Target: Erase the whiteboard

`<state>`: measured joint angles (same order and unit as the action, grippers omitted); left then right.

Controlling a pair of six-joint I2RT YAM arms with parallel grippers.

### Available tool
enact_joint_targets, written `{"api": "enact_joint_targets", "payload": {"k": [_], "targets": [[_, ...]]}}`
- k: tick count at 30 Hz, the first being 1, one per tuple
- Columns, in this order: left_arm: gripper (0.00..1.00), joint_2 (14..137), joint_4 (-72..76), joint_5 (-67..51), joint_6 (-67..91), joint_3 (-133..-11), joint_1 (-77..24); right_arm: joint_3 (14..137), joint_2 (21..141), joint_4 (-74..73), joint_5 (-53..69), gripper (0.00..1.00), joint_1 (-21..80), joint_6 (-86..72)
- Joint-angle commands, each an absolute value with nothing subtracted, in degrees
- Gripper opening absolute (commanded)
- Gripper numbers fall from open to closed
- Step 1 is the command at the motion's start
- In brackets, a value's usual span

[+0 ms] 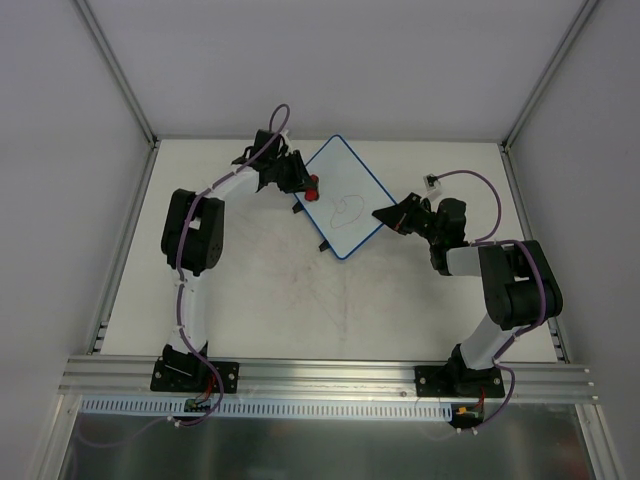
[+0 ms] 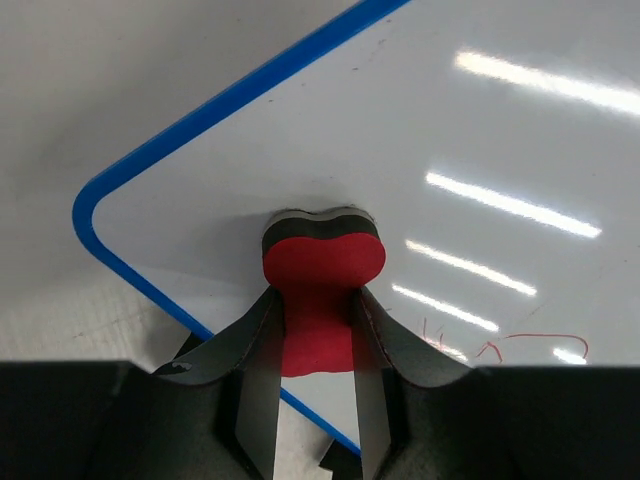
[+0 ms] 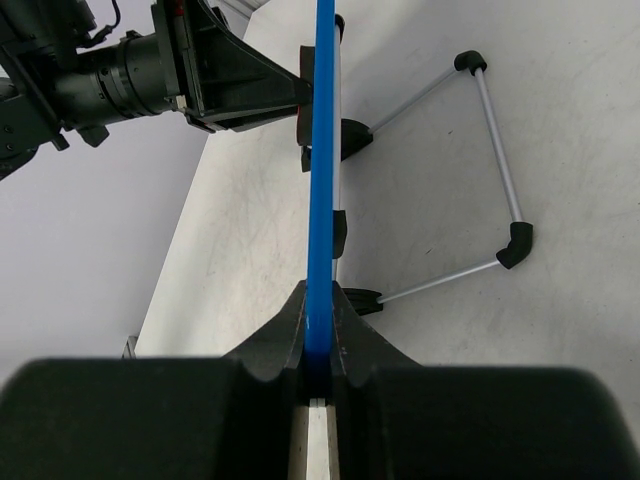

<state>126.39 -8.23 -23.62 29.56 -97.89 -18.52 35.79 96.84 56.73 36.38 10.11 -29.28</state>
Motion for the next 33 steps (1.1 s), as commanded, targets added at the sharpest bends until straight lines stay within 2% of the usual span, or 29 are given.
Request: {"api": "enact_joint_targets", "payload": {"k": [1,16,26,33], "targets": [[0.00,128.76,-11.60,-16.88,34.62,-92.99,-18.55,36.65,96.24,57.48,41.57,0.00,12.30,-25.05],[0.00,127.88,-11.08,-16.60,35.07,-92.02,-17.93,36.74,96.68,58.18,41.75,0.00,12.22,-25.49],[0.00,125.77,-10.55,-12.22,23.56,-94.48,-27.77,36.83,97.03,58.97,41.92,0.00,12.30,-26.10],[0.00,127.44,-10.55,-19.59,15.40,-98.08,-30.85,36.91,97.21,59.76,42.27,0.00,12.30,-26.63]]}}
